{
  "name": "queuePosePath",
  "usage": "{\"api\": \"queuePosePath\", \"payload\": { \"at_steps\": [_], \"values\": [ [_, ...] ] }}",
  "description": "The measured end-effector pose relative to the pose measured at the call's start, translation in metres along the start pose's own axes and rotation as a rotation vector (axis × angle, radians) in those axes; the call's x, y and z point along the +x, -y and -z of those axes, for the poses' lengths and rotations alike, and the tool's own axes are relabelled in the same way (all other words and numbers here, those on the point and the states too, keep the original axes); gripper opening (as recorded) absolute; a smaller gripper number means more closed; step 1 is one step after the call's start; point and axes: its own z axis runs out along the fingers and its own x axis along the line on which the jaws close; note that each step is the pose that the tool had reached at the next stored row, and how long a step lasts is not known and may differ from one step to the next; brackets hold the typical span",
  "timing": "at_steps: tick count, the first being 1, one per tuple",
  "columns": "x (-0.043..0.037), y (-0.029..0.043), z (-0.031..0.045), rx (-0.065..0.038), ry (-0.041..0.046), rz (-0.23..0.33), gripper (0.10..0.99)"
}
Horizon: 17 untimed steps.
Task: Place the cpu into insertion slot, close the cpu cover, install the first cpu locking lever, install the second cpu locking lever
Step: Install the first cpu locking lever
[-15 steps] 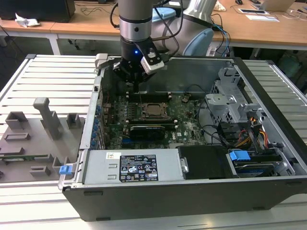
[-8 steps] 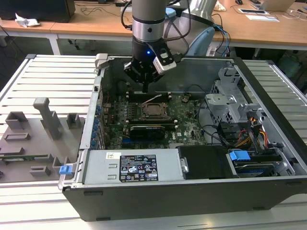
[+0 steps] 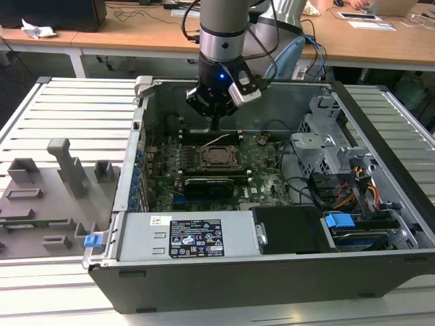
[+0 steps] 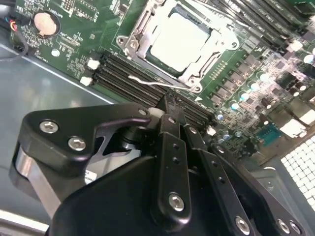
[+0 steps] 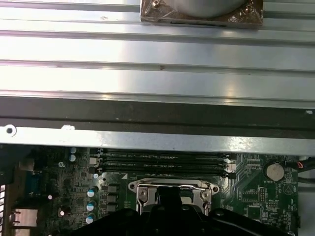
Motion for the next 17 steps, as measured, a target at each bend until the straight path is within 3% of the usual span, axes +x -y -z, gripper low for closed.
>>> {"api": "queuePosePath", "payload": {
  "at_steps": [6, 9, 17],
  "values": [
    [-0.0051, 0.001, -0.013, 0.0, -0.0005, 0.006, 0.106],
    [-0.0053, 0.001, -0.0172, 0.0, -0.0031, 0.042, 0.106],
    [-0.0067, 0.0004, -0.0224, 0.0, -0.0032, 0.042, 0.106]
  ]
}}
